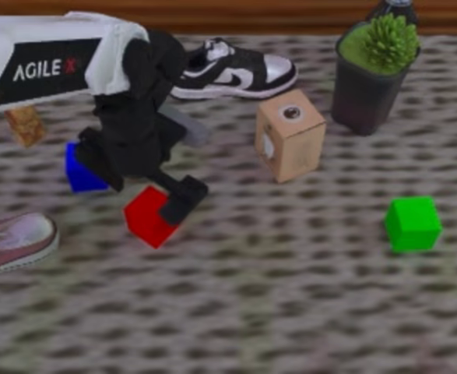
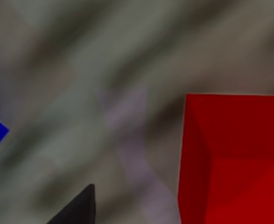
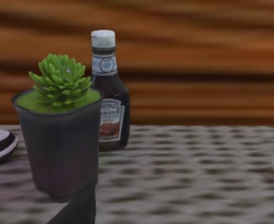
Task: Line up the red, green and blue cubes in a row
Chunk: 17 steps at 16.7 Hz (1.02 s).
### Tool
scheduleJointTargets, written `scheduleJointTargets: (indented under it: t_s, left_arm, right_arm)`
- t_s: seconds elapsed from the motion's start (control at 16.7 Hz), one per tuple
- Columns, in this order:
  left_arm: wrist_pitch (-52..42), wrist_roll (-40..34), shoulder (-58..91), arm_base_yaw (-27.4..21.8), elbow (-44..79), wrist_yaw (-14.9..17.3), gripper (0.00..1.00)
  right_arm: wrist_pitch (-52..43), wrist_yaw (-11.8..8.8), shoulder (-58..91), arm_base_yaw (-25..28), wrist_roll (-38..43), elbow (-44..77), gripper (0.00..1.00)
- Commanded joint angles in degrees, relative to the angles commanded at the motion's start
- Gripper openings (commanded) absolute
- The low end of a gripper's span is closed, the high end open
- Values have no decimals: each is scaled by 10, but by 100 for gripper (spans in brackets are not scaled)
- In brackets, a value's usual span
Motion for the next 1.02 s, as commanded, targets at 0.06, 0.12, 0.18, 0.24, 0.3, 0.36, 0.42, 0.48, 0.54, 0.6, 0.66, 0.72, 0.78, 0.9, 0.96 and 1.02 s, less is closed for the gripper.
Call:
scheduleJointTargets:
  t_s: [0.06, 0.12, 0.18, 0.24, 0.3, 0.36, 0.42, 0.48, 0.54, 0.6, 0.66, 0.72, 0.78, 0.9, 0.96, 1.02]
  left_arm:
    - [27, 0, 10, 0, -15, 0, 100]
    - [49, 0, 19, 0, -28, 0, 100]
    - [65, 0, 27, 0, -38, 0, 100]
    - [75, 0, 32, 0, -45, 0, 100]
    - [79, 0, 35, 0, -48, 0, 100]
    - [79, 0, 35, 0, -48, 0, 100]
    - [79, 0, 35, 0, -48, 0, 100]
    - [79, 0, 35, 0, -48, 0, 100]
    - [79, 0, 35, 0, -48, 0, 92]
    - [79, 0, 35, 0, -48, 0, 85]
    - [79, 0, 35, 0, -48, 0, 77]
    - [79, 0, 35, 0, -48, 0, 70]
    - [79, 0, 35, 0, -48, 0, 62]
    - [79, 0, 35, 0, -48, 0, 47]
    - [79, 0, 35, 0, -48, 0, 40]
    - [79, 0, 35, 0, -48, 0, 32]
  right_arm:
    - [0, 0, 0, 0, 0, 0, 100]
    - [0, 0, 0, 0, 0, 0, 100]
    - [0, 0, 0, 0, 0, 0, 100]
    - [0, 0, 0, 0, 0, 0, 100]
    - [0, 0, 0, 0, 0, 0, 100]
    - [0, 0, 0, 0, 0, 0, 100]
    - [0, 0, 0, 0, 0, 0, 100]
    - [0, 0, 0, 0, 0, 0, 100]
    - [0, 0, 0, 0, 0, 0, 100]
    - [0, 0, 0, 0, 0, 0, 100]
    - [0, 0, 0, 0, 0, 0, 100]
    - [0, 0, 0, 0, 0, 0, 100]
    - [0, 0, 0, 0, 0, 0, 100]
    - [0, 0, 0, 0, 0, 0, 100]
    - [0, 0, 0, 0, 0, 0, 100]
    - [0, 0, 0, 0, 0, 0, 100]
